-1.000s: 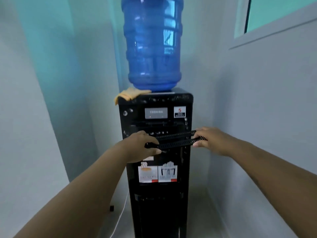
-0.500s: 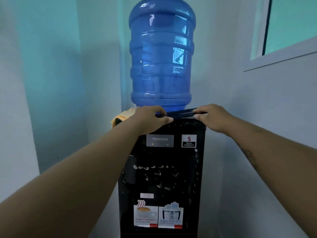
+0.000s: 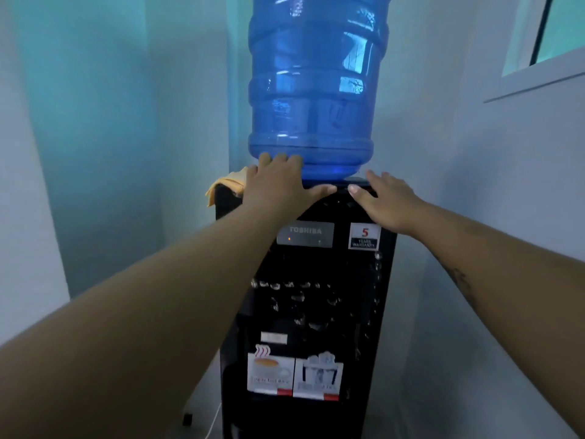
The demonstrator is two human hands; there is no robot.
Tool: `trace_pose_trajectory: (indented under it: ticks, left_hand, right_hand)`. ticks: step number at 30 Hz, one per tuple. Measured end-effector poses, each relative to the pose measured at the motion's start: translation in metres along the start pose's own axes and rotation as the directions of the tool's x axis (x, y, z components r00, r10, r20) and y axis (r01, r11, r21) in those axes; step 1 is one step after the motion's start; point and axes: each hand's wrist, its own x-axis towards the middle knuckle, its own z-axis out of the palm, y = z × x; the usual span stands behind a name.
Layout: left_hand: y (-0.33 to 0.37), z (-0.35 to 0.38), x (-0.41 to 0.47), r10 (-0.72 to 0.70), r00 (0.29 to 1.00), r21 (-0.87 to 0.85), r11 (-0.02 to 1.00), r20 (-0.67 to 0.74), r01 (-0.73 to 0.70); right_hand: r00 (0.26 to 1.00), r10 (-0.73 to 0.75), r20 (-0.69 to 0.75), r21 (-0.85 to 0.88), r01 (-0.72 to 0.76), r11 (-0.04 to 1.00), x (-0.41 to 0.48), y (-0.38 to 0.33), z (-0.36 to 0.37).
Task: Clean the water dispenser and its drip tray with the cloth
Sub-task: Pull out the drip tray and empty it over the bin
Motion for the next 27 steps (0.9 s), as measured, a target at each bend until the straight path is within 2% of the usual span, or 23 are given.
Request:
trace_pose_trajectory:
  ticks: [3,6,14,17,22,27]
  left_hand:
    - [-0.011,-0.011,-0.018,-0.013,0.998,0.05,0.999,-0.054,0.015]
    - [-0.033,-0.017,-0.046,-0.097,0.975,0.041,0.993,-0.202,0.108]
    - [-0.091,0.007,-0.145,-0.334,0.917,-0.032,0.942,-0.217,0.335]
    - [-0.103,0.036,-0.194,-0.436,0.894,-0.068,0.9,-0.105,0.431]
    - [-0.11,0.096,-0.26,-0.531,0.841,-0.127,0.832,0.1,0.54]
    - [-0.109,0.153,-0.306,-0.602,0.726,-0.193,0.71,0.332,0.677]
  right_hand:
    - [0.998,0.02,-0.053,0.049,-0.018,0.999,-0.026,0.005,0.0]
    - [0.993,0.091,-0.074,0.103,-0.083,0.991,-0.055,0.014,0.004]
    - [0.962,0.252,0.102,0.125,-0.263,0.957,-0.135,0.047,0.055]
    - [0.937,0.306,0.169,0.109,-0.327,0.939,-0.163,0.051,0.098]
    - [0.901,0.341,0.268,0.094,-0.377,0.921,-0.198,0.043,0.18]
    - [0.821,0.388,0.419,0.086,-0.461,0.883,-0.225,0.047,0.255]
